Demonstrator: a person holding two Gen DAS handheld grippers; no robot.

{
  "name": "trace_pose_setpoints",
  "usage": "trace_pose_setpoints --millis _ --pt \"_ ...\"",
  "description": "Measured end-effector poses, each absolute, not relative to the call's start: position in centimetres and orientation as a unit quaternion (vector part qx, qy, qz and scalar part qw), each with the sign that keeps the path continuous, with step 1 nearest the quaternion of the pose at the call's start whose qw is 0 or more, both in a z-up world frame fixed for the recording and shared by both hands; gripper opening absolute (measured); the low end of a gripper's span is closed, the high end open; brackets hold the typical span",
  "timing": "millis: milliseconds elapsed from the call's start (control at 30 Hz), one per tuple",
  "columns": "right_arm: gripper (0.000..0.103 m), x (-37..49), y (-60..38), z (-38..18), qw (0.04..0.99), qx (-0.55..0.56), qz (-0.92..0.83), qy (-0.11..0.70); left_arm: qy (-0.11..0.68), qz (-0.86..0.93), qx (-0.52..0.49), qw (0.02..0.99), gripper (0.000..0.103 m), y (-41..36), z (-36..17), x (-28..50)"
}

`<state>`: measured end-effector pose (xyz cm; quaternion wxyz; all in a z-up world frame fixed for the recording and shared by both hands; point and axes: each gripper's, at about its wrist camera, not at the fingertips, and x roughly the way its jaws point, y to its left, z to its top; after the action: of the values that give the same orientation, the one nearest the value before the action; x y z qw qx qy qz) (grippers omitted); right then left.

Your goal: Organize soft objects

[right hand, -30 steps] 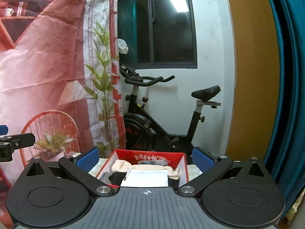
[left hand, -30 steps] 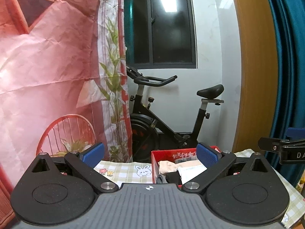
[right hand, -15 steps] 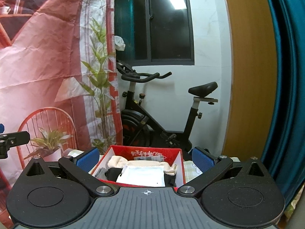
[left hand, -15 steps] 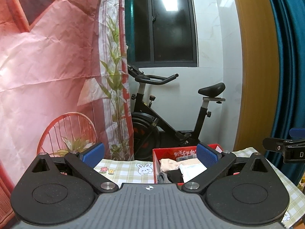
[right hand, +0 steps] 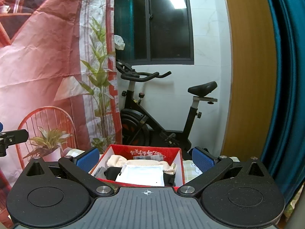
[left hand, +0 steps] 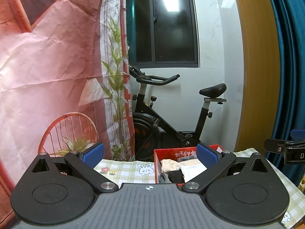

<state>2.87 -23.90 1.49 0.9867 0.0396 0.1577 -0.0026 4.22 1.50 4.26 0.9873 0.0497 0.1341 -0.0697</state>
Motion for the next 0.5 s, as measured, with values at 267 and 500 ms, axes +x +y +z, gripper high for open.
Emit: trace_pose_setpoints --millis 267,500 --pt "0.103 2.90 -23.71 1.56 0.987 0.039 -0.004 0.157 0.137 -0.069 0.043 0.987 0.103 1.84 4.31 4.52" --pt "0.103 2.89 -23.73 1.55 0.987 0.039 -0.004 0.157 0.140 -0.070 0.042 0.987 0.103 1.72 4.22 4.59"
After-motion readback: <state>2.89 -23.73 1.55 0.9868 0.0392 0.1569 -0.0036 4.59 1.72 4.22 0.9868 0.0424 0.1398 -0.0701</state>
